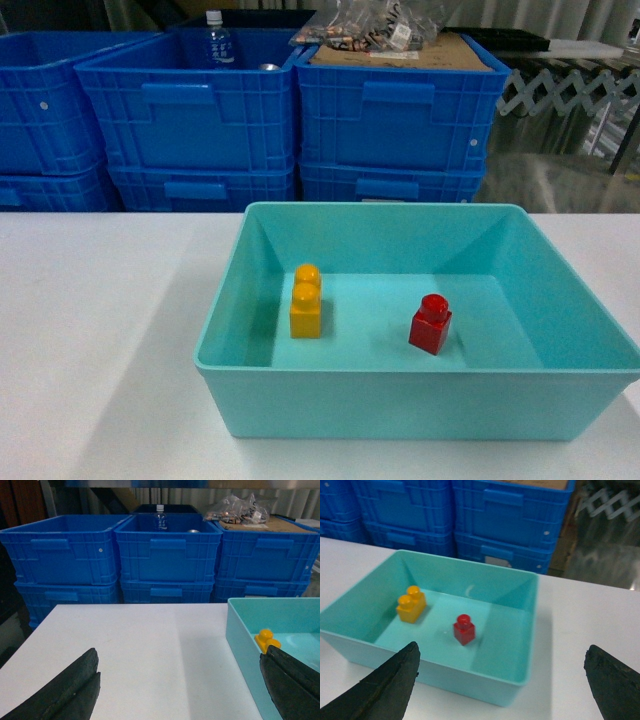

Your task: Pick red block from blue box to shelf

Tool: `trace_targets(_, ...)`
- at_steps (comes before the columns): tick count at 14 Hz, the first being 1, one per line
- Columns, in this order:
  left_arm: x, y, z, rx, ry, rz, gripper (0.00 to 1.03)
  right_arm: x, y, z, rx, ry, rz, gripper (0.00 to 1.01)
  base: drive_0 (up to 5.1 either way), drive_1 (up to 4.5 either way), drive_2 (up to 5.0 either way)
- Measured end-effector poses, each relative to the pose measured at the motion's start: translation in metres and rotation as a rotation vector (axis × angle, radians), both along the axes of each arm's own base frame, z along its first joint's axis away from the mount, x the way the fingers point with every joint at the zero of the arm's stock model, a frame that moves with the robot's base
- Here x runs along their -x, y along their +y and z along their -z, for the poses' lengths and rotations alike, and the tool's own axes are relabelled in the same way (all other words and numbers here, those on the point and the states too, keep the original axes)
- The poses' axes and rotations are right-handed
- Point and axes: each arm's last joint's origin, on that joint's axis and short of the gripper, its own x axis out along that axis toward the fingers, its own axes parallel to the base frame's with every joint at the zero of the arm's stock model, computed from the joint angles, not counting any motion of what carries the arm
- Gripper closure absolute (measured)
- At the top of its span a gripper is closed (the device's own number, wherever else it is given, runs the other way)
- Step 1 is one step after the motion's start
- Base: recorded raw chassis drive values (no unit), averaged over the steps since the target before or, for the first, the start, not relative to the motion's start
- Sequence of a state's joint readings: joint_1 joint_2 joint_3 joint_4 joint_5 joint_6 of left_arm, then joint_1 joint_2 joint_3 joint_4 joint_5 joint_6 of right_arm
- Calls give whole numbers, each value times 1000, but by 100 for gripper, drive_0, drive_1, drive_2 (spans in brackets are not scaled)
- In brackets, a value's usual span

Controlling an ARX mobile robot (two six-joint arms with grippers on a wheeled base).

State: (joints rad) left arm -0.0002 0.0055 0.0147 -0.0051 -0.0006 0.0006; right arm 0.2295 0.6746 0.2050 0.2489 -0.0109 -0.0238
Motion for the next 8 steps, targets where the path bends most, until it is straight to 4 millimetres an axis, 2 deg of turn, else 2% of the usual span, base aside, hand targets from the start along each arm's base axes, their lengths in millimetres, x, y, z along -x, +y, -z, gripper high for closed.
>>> trace_targets(2,0,0,0,0,0,0,5,-41,25,-4,-15,92,-53,3,0,0,0)
trace_targets(4,0,0,0,0,0,0,5,-84,50,5,-8,189,-67,3,0,0,0)
trace_targets(6,0,0,0,0,0,0,5,-127,68,26,19,295,-41,3,0,0,0)
trace_targets(8,0,0,0,0,0,0,5,-157,78,52,46,379,-7,3,0,0,0)
